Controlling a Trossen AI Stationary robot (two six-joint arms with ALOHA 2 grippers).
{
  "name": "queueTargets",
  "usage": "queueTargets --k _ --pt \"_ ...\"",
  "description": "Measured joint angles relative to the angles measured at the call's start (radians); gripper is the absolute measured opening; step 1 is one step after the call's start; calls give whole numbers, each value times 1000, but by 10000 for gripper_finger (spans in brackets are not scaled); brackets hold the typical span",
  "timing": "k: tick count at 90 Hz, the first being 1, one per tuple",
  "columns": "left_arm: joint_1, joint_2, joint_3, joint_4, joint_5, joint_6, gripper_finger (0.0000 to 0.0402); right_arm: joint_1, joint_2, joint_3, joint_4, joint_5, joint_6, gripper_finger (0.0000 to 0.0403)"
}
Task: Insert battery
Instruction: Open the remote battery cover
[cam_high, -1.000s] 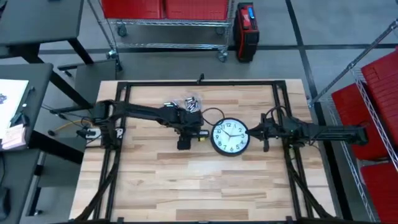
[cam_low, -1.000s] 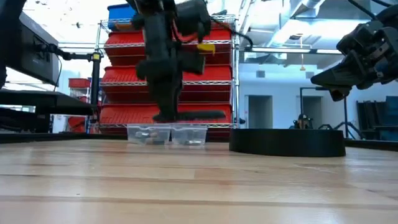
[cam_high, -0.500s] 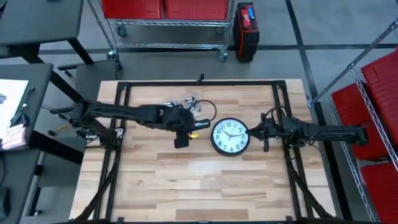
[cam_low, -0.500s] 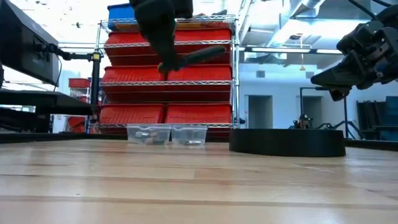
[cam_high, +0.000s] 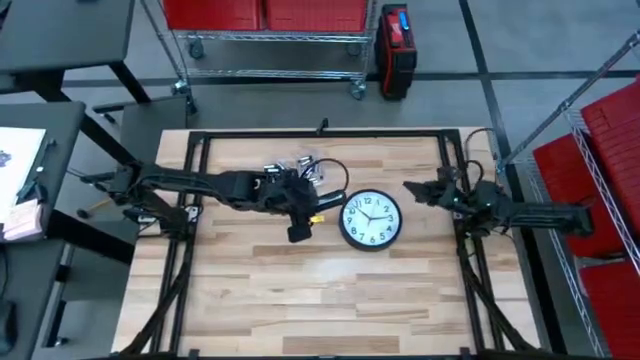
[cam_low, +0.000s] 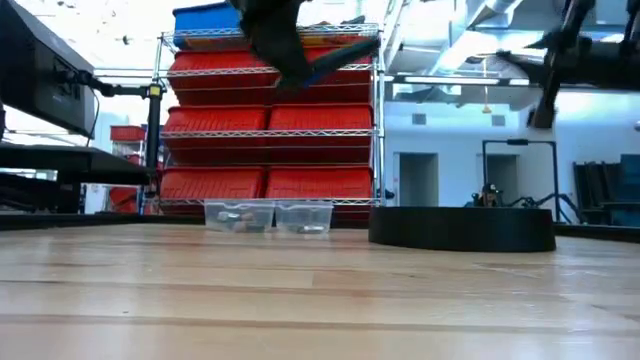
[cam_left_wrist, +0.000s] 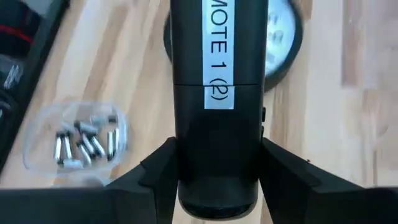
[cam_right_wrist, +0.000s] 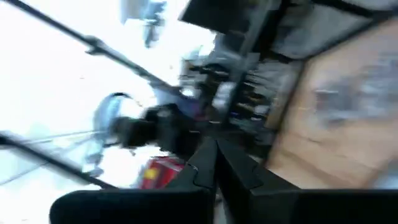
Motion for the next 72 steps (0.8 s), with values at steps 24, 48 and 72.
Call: queueTargets --k 24,48,72 --pt "0 1 97 -67 -28 39 157 127 274 396 -15 -105 -337 92" --pt "0 0 127 -109 -56 49 157 95 618 898 -1048 21 -559 222" --pt "0 7 127 -141 -149 77 157 13 871 997 -923 -71 -437 255"
